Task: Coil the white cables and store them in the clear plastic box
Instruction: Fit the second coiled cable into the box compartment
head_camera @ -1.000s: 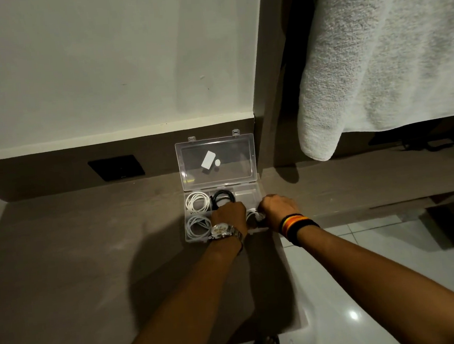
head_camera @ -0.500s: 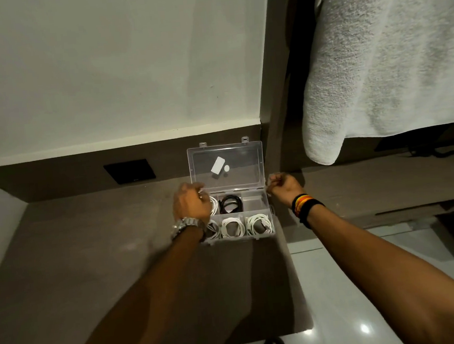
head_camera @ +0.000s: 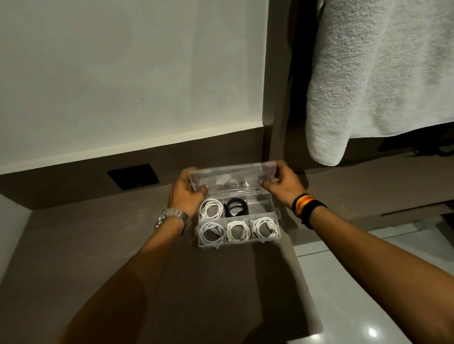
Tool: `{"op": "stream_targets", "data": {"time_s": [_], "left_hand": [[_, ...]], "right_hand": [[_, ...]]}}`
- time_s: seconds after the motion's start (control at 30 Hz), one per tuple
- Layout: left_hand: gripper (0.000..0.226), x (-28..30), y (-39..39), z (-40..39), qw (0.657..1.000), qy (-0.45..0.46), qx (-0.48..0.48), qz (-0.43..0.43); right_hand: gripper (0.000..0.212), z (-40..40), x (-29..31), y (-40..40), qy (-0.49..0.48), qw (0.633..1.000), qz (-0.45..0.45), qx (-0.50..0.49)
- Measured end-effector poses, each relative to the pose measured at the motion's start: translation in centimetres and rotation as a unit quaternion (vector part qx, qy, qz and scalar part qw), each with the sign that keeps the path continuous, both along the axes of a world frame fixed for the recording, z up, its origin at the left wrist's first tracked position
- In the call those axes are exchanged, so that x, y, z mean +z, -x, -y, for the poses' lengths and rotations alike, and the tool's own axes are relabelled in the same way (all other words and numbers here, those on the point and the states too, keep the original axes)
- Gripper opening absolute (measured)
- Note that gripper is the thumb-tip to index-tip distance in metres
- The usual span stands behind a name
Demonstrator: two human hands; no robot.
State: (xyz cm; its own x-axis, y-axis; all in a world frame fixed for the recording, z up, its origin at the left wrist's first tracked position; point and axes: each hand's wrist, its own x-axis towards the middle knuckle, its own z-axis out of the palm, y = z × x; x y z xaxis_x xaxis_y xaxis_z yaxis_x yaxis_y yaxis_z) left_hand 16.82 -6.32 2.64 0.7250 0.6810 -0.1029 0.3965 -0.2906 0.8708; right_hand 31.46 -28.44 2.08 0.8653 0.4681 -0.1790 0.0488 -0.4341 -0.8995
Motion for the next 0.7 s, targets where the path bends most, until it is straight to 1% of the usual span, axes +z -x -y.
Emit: {"op": "stream_targets", "data": {"time_s": [0.07, 0.1, 0.17, 0.2, 0.27, 0.33, 0.4, 0.47, 0.5, 0.57, 0.6, 0.7], "left_hand": [[0.048, 0.4, 2.8, 0.8, 0.993, -0.098, -0.072, -0.012], [0.048, 0.6, 4.2, 1.2, 0.979, -0.166, -0.119, -0.024], [0.052, 0.2, 6.2, 2.1, 0.931, -0.284, -0.216, -0.077], [0.056, -0.2, 6.9, 2.6, 0.907, -0.317, -0.255, -0.112], [0.061, -1.1, 7.9, 3.4, 0.868, -0.352, -0.309, -0.163], [0.061, -2.3, 8.2, 4.0, 0.831, -0.377, -0.353, -0.204], [0.061, -3.3, 8.2, 4.2, 0.800, -0.394, -0.377, -0.250], [0.058, -4.0, 8.2, 3.9, 0.753, -0.455, -0.400, -0.256], [0.054, -4.3, 8.0, 3.8, 0.741, -0.481, -0.399, -0.245], [0.045, -4.6, 7.7, 3.6, 0.738, -0.472, -0.404, -0.263], [0.040, -4.8, 7.5, 3.6, 0.733, -0.483, -0.398, -0.266], [0.046, -4.4, 6.5, 4.1, 0.727, -0.466, -0.420, -0.279]], "right_hand": [[0.043, 2.0, 0.4, 2.0, 0.048, 0.989, 0.119, 0.068], [0.041, 3.0, 0.3, 3.1, 0.075, 0.978, 0.165, 0.103], [0.039, 4.3, -0.1, 5.3, 0.135, 0.950, 0.223, 0.172], [0.041, 4.8, -0.5, 6.3, 0.171, 0.934, 0.240, 0.201], [0.048, 5.4, -1.5, 8.0, 0.242, 0.902, 0.265, 0.242], [0.055, 6.0, -2.8, 9.0, 0.286, 0.875, 0.284, 0.269], [0.060, 6.3, -3.9, 9.6, 0.306, 0.862, 0.296, 0.274], [0.057, 6.3, -4.4, 9.8, 0.307, 0.857, 0.313, 0.270], [0.054, 6.2, -4.5, 9.8, 0.304, 0.854, 0.323, 0.271], [0.048, 6.2, -4.7, 9.9, 0.298, 0.848, 0.343, 0.274], [0.045, 6.2, -5.0, 9.8, 0.294, 0.845, 0.355, 0.271], [0.041, 6.4, -6.2, 9.6, 0.295, 0.834, 0.390, 0.256]]}}
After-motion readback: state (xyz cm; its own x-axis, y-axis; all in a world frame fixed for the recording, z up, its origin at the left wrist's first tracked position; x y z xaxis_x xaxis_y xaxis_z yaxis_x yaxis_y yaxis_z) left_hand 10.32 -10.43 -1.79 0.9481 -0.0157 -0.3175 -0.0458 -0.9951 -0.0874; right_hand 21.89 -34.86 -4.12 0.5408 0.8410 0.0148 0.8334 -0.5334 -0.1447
